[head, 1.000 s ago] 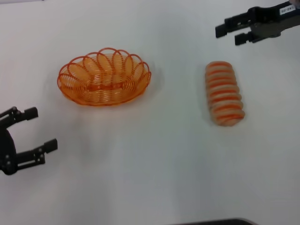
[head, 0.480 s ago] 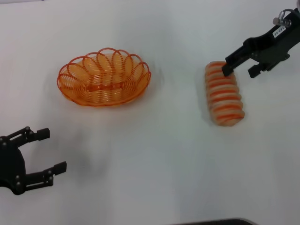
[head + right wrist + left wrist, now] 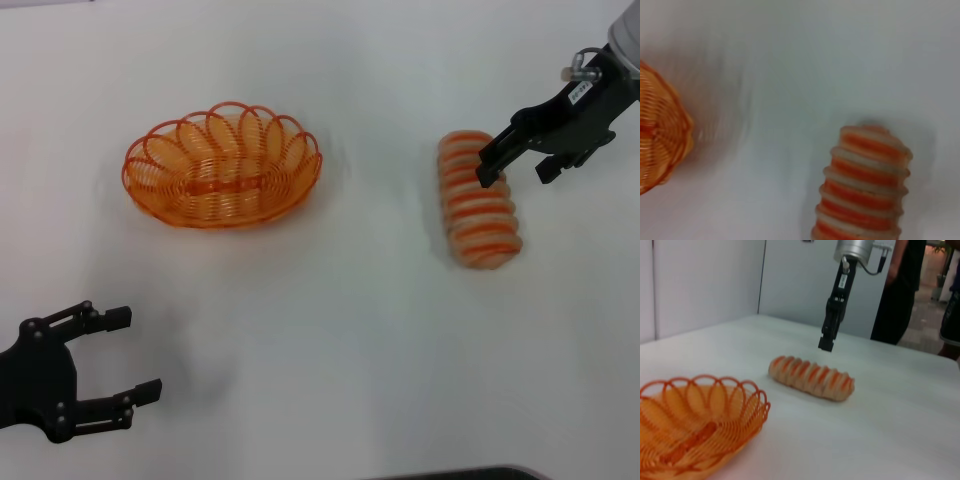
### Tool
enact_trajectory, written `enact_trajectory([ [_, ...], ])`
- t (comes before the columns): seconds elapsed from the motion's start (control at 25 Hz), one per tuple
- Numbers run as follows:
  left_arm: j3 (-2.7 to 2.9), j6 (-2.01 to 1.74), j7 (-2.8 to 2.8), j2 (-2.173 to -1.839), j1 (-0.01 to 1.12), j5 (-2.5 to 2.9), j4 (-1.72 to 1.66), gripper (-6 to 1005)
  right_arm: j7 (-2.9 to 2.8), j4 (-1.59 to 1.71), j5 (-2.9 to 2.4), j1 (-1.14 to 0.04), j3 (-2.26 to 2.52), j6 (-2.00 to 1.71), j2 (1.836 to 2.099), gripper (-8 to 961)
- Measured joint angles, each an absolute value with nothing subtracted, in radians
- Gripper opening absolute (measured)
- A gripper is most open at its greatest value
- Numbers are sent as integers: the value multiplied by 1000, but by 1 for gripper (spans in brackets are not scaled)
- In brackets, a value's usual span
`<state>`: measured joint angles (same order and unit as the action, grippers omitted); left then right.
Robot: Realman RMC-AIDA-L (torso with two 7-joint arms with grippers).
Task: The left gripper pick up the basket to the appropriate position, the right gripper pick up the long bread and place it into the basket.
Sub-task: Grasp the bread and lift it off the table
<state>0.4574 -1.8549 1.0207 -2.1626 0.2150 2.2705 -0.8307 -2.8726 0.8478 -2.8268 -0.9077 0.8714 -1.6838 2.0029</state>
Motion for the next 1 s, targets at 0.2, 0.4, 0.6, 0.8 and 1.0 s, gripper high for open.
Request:
enact_trajectory([
  [0.2,455,-1845,1019,-2161,217,2279,-827,877,-2887,840,-2827,-921,898,-1661,2009,874],
  [0.4,451,-1837,1018,-2161,217,2279,-827,877,-2913,821,-2843,-930,912,-1634,2014,878],
  [0.6,454,-1836,1018,-2161,221,2280,-827,876,-2940,791,-2851,-940,929,-1601,2023,892],
  [0.8,452,-1829,1011,-2160,227,2280,-827,876,-2965,779,-2852,-949,930,-1565,2038,916],
  [1.0,451,-1825,1007,-2160,229,2280,-827,877,-2982,726,-2852,-960,932,-1519,2044,923],
])
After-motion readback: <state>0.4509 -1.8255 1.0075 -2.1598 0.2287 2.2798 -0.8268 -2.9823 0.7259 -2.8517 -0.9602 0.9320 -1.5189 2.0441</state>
